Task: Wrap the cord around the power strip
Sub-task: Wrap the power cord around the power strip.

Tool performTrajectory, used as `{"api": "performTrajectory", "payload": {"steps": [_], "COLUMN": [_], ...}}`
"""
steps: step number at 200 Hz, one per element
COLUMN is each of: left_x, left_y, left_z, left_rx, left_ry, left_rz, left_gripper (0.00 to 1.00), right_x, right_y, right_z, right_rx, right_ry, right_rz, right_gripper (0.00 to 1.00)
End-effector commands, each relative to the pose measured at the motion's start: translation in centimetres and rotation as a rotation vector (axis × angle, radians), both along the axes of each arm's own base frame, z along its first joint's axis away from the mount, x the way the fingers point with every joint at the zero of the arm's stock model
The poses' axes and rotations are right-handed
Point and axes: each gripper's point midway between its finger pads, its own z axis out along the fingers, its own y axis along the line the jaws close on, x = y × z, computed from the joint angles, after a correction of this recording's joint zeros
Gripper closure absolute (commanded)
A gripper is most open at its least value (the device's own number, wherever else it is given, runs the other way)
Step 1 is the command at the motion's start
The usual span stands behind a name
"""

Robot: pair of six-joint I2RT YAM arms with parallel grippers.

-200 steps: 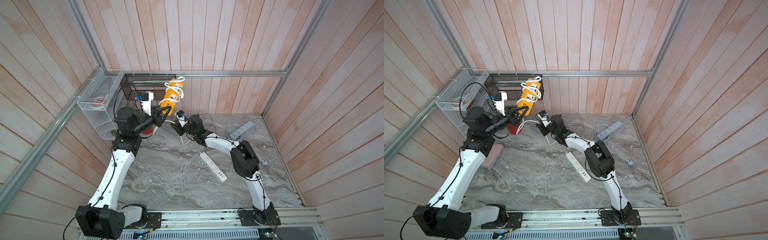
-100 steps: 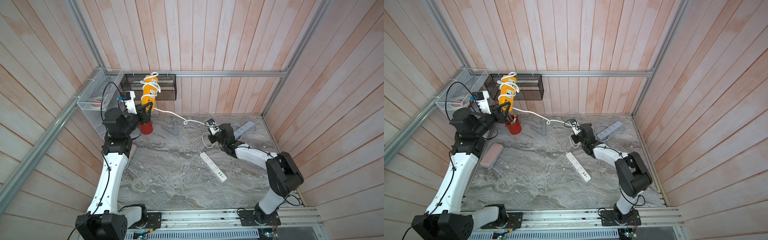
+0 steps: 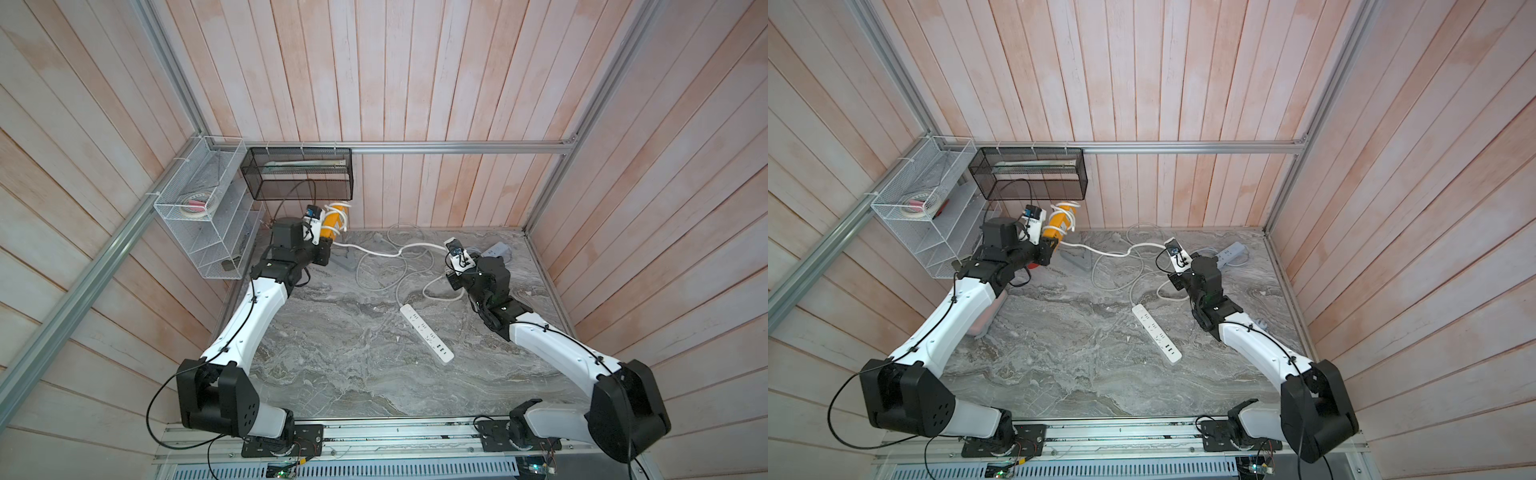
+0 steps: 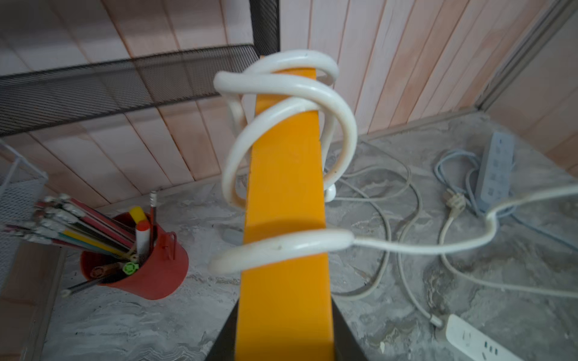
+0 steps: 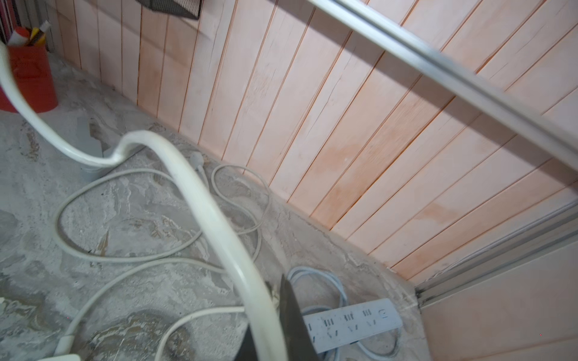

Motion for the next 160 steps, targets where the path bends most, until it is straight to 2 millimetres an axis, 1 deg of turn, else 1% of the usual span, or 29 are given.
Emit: {"api": "performTrajectory", "payload": {"steps": [1, 16, 33, 53, 68, 81, 93, 111, 118, 121, 136, 151, 156, 160], "left_x": [-1.5, -3.3, -5.6, -8.2, -9.9, -12.2, -14.6, -18.0, -19.2, -19.7, -21.9, -23.6, -24.1, -24.5], "left_y": [-2.0, -5.1, -8.0, -10.8, -12.5, -14.2, -16.0, -18.3, -19.0, -19.3, -20.9, -21.7, -21.9, -22.1], "left_z": [-4.3, -7.8, -10.6, -12.1, -12.6, -12.8, -12.1, -10.2, -9.3, -9.0, -6.7, -4.6, -3.9, -3.3], "left_rx": [0.162, 0.216, 0.239, 0.233, 0.220, 0.181, 0.125, 0.043, 0.010, -0.002, -0.083, -0.159, -0.183, -0.202], "left_ry": [0.095, 0.202, 0.299, 0.381, 0.421, 0.461, 0.474, 0.452, 0.441, 0.437, 0.411, 0.385, 0.376, 0.362], "left_rz": [-0.119, -0.248, -0.380, -0.511, -0.591, -0.704, -0.827, -0.997, -1.060, -1.083, -1.194, -1.275, -1.300, -1.321], "left_gripper": [1.00, 1.00, 1.00, 1.00, 1.00, 1.00, 1.00, 1.00, 1.00, 1.00, 1.00, 1.00, 1.00, 1.00], "right_x": [-0.6, -0.7, -0.5, 0.3, 1.1, 1.7, 2.5, 4.3, 5.2, 5.5, 7.5, 9.4, 10.4, 10.6], "right_y": [0.0, 0.3, 0.6, 0.7, 0.3, 0.1, 0.2, 0.8, 1.0, 1.1, 1.6, 2.1, 2.3, 2.3], "right_z": [6.7, 9.8, 12.7, 15.3, 17.1, 18.6, 19.6, 19.6, 19.1, 19.2, 18.1, 17.0, 16.2, 16.1], "right_rx": [-0.004, 0.006, 0.022, 0.019, 0.010, 0.027, 0.047, 0.053, 0.053, 0.058, 0.076, 0.087, 0.089, 0.095], "right_ry": [-0.147, -0.201, -0.251, -0.299, -0.338, -0.360, -0.363, -0.342, -0.323, -0.322, -0.282, -0.245, -0.225, -0.221], "right_rz": [0.021, 0.044, 0.068, 0.078, 0.066, 0.077, 0.103, 0.132, 0.140, 0.145, 0.176, 0.194, 0.198, 0.200], "right_gripper": [1.00, 1.00, 1.00, 1.00, 1.00, 1.00, 1.00, 1.00, 1.00, 1.00, 1.00, 1.00, 1.00, 1.00]}}
